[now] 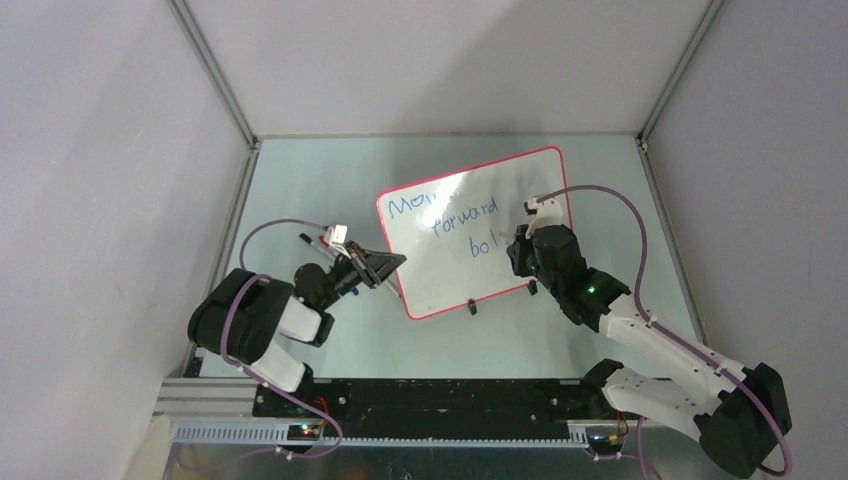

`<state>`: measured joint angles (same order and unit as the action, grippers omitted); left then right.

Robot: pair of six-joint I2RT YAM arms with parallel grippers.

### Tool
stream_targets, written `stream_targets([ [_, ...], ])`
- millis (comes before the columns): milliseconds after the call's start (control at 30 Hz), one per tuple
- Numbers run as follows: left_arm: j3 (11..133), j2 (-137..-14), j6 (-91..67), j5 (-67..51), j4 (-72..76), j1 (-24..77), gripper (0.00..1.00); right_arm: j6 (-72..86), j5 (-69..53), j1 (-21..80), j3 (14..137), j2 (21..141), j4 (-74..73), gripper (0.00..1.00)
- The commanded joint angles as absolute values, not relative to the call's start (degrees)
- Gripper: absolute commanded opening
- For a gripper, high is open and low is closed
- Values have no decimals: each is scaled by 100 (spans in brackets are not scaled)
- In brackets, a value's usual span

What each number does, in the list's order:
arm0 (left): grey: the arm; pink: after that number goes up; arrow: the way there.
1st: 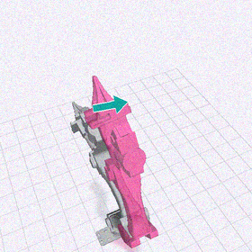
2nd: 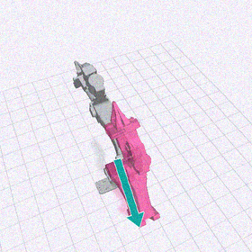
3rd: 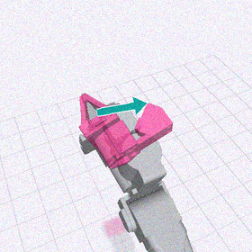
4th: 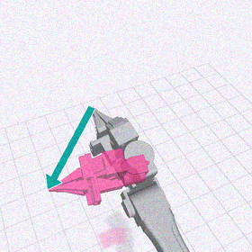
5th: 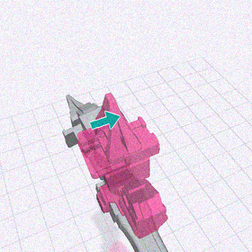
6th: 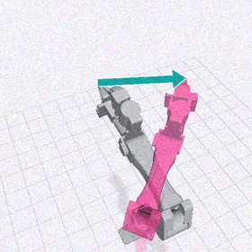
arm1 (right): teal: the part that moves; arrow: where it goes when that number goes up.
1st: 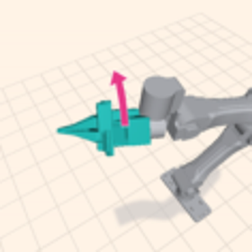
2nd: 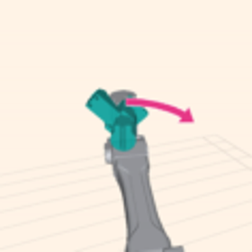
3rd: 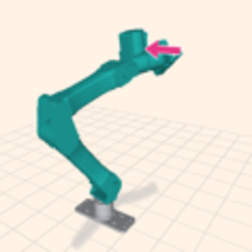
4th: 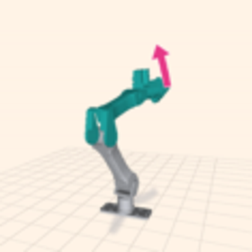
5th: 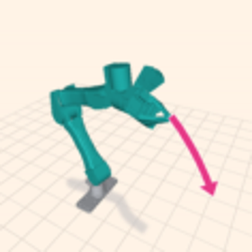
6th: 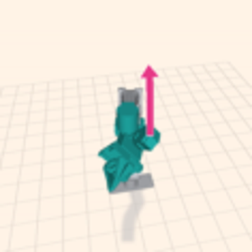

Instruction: Write a sentence on the whiteboard

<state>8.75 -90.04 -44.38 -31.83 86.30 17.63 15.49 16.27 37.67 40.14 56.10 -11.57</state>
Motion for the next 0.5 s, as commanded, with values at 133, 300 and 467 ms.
stream_targets([
  [133, 889, -9027, -4080, -2954, 8776, 1811, 0, 1662, 1712, 3833, 3989, 5598, -753, 0],
  [300, 893, -9030, -4073, -2935, 8780, 1825, 0, 1621, 1793, 3942, 3982, 5580, -728, 0],
  [467, 888, -9022, -4070, -2917, 8780, 1825, 1, 1552, 1871, 4046, 3981, 5656, -683, 0],
])
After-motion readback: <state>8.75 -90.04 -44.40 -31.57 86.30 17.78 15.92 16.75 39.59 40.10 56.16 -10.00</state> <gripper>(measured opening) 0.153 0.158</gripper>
